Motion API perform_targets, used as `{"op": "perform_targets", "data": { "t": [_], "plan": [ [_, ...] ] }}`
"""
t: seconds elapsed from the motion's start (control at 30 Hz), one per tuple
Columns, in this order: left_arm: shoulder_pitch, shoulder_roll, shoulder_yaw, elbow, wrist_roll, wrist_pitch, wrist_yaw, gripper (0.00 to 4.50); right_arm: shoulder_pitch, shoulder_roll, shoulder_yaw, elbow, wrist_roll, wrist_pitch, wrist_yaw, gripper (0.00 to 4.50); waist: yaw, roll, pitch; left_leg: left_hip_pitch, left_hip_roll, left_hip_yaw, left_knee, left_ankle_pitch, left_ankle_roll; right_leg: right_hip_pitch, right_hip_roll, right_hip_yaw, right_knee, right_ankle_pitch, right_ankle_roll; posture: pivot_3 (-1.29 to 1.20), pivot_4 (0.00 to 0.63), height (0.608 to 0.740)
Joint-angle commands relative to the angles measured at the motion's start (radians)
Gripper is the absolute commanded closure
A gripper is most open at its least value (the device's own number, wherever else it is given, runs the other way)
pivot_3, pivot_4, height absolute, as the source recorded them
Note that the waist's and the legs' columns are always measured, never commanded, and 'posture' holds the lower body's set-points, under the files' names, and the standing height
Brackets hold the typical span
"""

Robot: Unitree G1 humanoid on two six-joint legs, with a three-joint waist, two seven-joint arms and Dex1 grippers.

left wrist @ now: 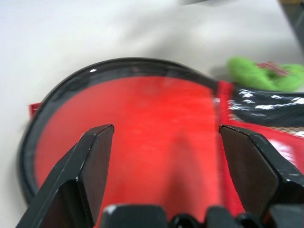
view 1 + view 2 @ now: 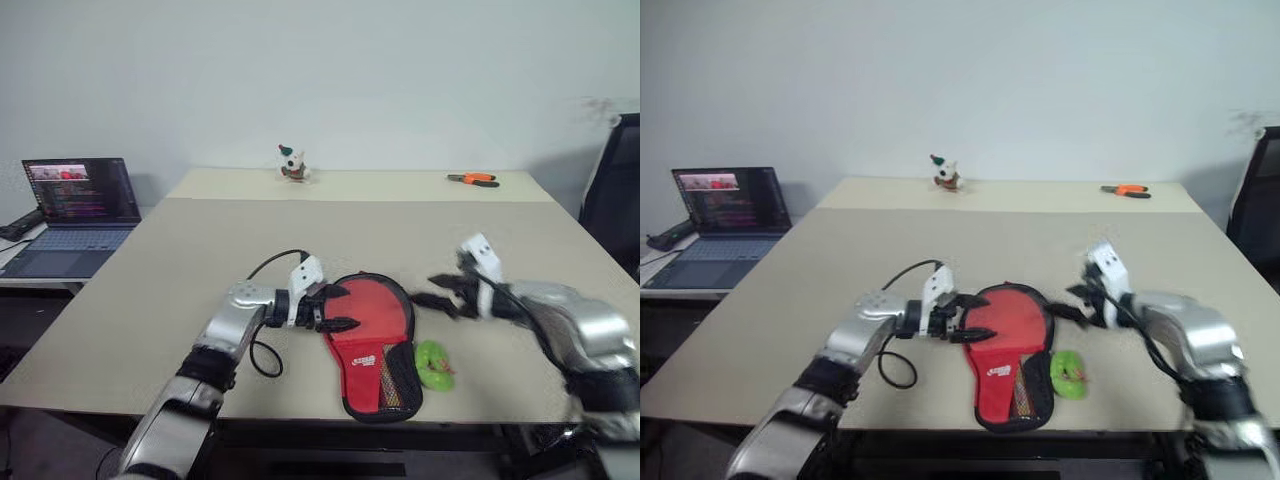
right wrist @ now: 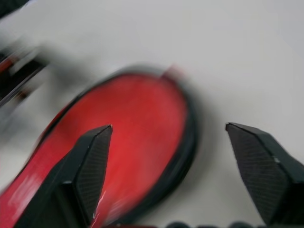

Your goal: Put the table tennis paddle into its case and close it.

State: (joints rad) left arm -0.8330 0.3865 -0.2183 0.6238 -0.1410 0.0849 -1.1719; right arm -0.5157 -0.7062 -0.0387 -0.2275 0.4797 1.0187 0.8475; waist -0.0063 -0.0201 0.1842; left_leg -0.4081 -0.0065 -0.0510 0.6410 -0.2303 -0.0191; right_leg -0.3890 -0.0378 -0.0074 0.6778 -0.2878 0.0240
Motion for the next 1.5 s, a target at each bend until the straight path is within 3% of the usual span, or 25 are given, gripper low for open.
{"op": "perform_targets", "data": {
  "t": [0.03, 0.27, 0.57, 0.9, 0.97, 1.3, 1.5],
  "plan": [
    [-0.083, -0.054, -0.018, 0.143, 0.044, -0.111, -0.017, 0.63, 0.105, -0.125, -0.017, -0.218, 0.061, -0.011, 0.094, 0.37, -0.005, 0.0, 0.001, -0.001, 0.0, 0.0, 0.002, -0.001, 0.001, 0.0, 0.0, 0.0, 0.001, 0.0, 0.0, 0.0, 0.15, 0.74],
    [-0.156, -0.134, -0.039, 0.361, 0.121, -0.239, -0.036, 0.63, 0.321, -0.312, 0.053, -0.376, -0.061, -0.216, 0.143, 0.37, -0.016, -0.002, 0.002, -0.001, 0.0, 0.0, 0.004, -0.001, 0.001, 0.0, 0.001, -0.002, 0.001, -0.003, 0.005, 0.0, 0.15, 0.74],
    [-0.175, -0.166, -0.021, 0.452, 0.155, -0.296, -0.048, 0.63, 0.293, -0.197, 0.166, -0.329, -0.173, -0.31, 0.024, 0.37, -0.02, -0.003, 0.003, -0.001, 0.0, -0.001, 0.005, 0.0, 0.001, 0.001, 0.0, -0.002, 0.002, -0.003, 0.006, 0.0, 0.15, 0.74],
    [-0.163, -0.163, -0.008, 0.442, 0.163, -0.311, -0.059, 0.63, 0.287, -0.159, 0.26, -0.218, -0.298, -0.406, -0.002, 0.37, -0.018, -0.003, 0.003, -0.001, 0.0, -0.002, 0.005, 0.0, 0.001, 0.001, 0.0, -0.002, 0.002, -0.002, 0.006, 0.0, 0.15, 0.74],
    [-0.162, -0.164, -0.007, 0.44, 0.164, -0.311, -0.067, 0.63, 0.276, -0.148, 0.26, -0.198, -0.31, -0.416, -0.002, 0.9, -0.018, -0.003, 0.003, -0.001, 0.0, -0.002, 0.005, 0.0, 0.001, 0.001, 0.0, -0.002, 0.002, -0.002, 0.006, 0.0, 0.15, 0.74],
    [-0.152, -0.163, -0.023, 0.439, 0.167, -0.31, -0.168, 0.63, 0.251, -0.175, 0.233, -0.17, -0.33, -0.446, 0.052, 4.41, -0.019, -0.003, 0.003, -0.001, 0.0, -0.002, 0.004, 0.0, 0.001, 0.001, 0.0, -0.002, 0.002, 0.0, 0.001, 0.0, 0.15, 0.74],
    [-0.155, -0.189, -0.017, 0.464, 0.17, -0.302, -0.155, 0.63, 0.301, -0.288, 0.169, -0.265, -0.273, -0.429, 0.169, 4.46, -0.018, -0.003, 0.003, -0.001, -0.001, -0.002, 0.004, 0.0, 0.001, 0.001, 0.0, -0.002, 0.002, 0.0, 0.001, 0.0, 0.15, 0.74]
  ]
}}
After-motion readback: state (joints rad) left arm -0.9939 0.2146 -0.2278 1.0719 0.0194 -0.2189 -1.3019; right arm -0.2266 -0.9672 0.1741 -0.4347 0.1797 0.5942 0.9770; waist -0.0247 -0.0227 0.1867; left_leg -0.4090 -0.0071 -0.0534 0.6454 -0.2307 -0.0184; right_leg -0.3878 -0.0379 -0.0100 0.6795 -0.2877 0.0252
